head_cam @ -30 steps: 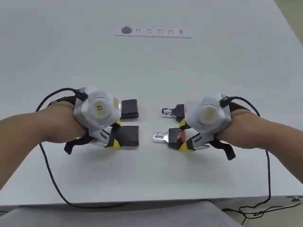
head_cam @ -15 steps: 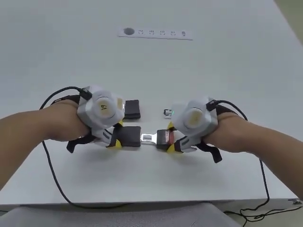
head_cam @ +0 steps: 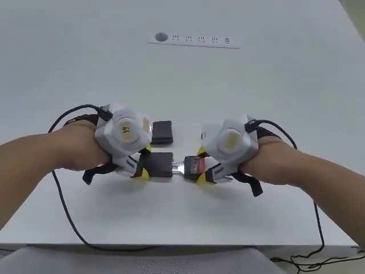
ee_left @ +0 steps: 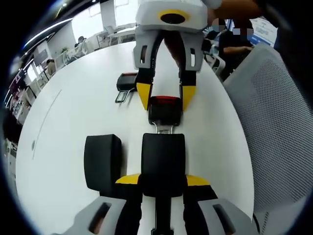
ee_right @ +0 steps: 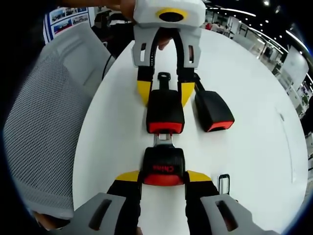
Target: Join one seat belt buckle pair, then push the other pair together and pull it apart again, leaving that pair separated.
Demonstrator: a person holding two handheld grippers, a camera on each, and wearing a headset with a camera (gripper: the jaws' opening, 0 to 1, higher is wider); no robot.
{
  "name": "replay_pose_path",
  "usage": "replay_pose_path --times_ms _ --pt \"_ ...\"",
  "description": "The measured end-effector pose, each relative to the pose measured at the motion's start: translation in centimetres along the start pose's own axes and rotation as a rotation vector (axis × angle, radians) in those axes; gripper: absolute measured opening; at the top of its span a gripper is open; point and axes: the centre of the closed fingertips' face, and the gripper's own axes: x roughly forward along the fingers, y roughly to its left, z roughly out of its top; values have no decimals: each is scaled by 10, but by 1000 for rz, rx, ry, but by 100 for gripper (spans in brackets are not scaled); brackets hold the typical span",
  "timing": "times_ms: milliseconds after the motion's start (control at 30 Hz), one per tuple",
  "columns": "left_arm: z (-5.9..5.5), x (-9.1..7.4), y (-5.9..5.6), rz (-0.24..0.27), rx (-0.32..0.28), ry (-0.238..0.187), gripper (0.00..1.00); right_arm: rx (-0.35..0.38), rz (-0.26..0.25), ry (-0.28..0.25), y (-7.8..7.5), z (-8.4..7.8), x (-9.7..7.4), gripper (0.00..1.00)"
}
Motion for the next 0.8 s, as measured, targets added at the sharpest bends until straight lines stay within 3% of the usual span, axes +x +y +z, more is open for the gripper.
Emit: replay_pose_path --times_ms 467,667,700,733,800 --pt "0 1 -1 -7 25 17 31 1 -5 14 -3 5 4 29" --pt "1 0 -2 -4 27 7 31 14 -9 -8 -1 18 10 28" --pt "1 -1 -2 -3 32 14 31 60 25 -53 6 26 16 28" --pt "1 0 -2 -3 25 11 31 12 2 -2 -1 16 12 28" --pt "0 0 -1 -1 20 6 31 41 -5 -30 1 19 4 28"
